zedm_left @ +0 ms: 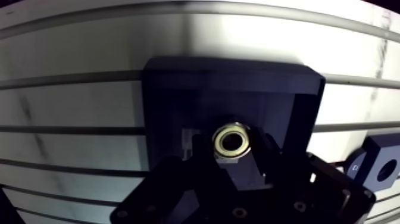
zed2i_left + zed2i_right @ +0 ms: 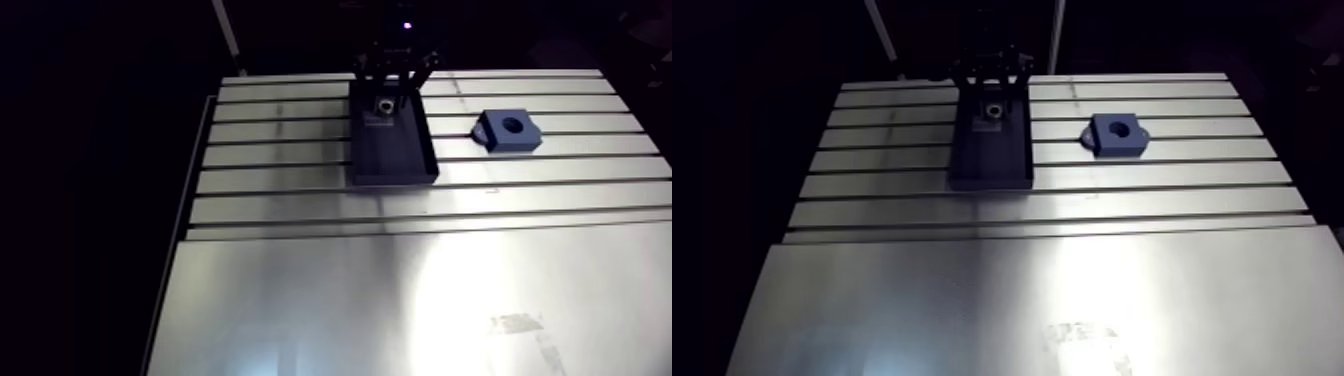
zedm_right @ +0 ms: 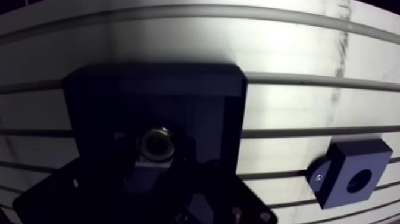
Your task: Pick up the bearing and press it into the housing until flush.
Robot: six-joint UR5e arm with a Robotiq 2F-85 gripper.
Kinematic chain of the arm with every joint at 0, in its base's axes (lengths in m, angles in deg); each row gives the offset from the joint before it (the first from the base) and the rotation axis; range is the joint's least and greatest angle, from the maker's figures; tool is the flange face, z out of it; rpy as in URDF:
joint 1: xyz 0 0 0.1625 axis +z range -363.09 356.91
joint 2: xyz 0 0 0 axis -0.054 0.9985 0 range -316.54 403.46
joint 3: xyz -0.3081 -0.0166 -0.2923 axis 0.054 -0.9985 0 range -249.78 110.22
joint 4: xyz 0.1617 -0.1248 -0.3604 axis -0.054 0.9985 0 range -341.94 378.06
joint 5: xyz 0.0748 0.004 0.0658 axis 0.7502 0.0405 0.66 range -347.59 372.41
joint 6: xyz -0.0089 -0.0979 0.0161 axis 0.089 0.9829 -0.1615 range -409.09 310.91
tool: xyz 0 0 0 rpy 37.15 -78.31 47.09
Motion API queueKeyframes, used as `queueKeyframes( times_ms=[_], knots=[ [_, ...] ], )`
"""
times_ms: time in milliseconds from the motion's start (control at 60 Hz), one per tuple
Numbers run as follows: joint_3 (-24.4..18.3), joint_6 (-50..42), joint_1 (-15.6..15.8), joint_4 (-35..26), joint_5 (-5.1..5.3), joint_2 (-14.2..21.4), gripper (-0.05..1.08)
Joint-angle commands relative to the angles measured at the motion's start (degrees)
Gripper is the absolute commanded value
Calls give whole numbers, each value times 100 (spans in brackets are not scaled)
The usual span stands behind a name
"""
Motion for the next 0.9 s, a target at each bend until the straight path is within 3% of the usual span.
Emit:
queueKeyframes(
  times_ms=[17, 500, 617, 800, 900],
  knots=[
    [-7, 24, 2, -9, -26, 77, 58],
    [-199, 260, -116, -729, -80, 928, 64],
    [-133, 618, -501, -978, -65, 1146, 65],
    [-29, 1168, -702, -995, -69, 1251, 66],
    [60, 1537, -998, -960, -88, 1286, 66]
  ],
)
